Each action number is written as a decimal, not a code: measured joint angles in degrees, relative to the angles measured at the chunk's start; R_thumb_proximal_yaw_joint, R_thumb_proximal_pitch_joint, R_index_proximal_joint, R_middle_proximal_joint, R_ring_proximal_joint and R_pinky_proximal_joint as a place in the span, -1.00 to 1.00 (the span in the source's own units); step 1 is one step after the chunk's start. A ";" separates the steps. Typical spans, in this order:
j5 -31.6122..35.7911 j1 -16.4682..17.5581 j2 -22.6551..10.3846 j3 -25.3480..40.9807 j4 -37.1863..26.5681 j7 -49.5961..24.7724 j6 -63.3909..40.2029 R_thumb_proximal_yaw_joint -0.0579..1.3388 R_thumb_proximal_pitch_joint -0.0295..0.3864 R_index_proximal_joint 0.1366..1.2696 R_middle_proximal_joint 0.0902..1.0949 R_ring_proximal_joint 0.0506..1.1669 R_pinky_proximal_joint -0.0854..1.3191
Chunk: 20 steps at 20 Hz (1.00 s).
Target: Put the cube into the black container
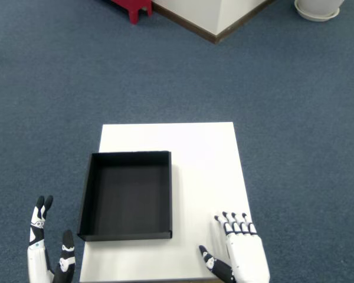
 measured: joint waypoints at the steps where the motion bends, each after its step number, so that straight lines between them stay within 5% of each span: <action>1: 0.08 0.01 -0.38 -0.22 0.48 0.15 -0.03 -0.08 -0.66 -0.65 -0.73 -0.72 -0.86; 20: 3.04 2.96 -4.61 -3.25 2.37 4.51 -3.20 -0.17 -0.78 -0.55 -0.71 -0.71 -0.88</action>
